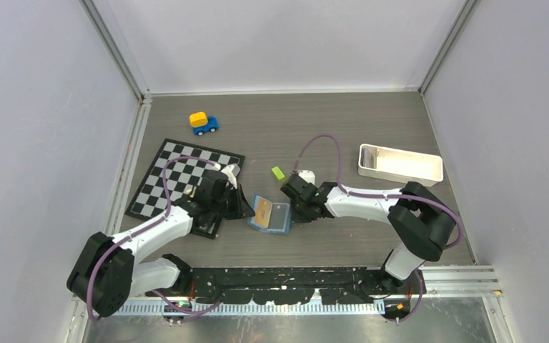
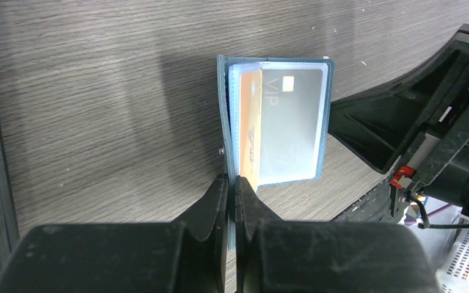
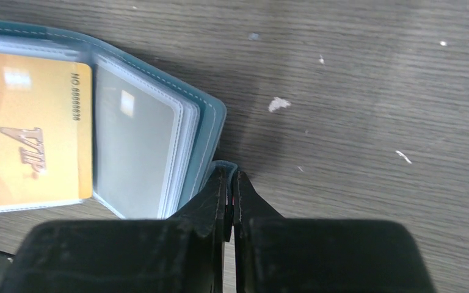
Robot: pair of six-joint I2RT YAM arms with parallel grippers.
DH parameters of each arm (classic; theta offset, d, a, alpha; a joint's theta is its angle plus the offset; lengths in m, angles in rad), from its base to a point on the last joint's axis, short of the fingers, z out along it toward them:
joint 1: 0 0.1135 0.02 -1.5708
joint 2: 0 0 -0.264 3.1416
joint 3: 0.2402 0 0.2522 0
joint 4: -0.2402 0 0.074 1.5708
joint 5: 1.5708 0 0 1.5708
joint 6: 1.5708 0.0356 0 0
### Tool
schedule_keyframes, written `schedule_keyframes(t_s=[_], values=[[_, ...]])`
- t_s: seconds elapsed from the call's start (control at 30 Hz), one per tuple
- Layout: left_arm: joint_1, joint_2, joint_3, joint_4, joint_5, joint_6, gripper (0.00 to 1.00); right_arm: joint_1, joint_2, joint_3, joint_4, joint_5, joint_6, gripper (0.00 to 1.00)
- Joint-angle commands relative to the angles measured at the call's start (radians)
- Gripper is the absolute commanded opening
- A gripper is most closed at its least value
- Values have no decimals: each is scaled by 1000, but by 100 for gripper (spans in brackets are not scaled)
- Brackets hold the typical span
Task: Put the credit cards into the card holder
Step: Insert the credit card into the card holder.
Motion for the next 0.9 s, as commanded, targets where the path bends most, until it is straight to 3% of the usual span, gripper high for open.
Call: schedule_keyframes(t_s=[0.0, 0.87], values=[[-6, 3, 29, 62, 65, -7, 0, 5, 45, -9, 91, -21, 22, 1], [-25, 100, 7, 198, 114, -48, 0, 5, 97, 12, 110, -55, 13, 1]])
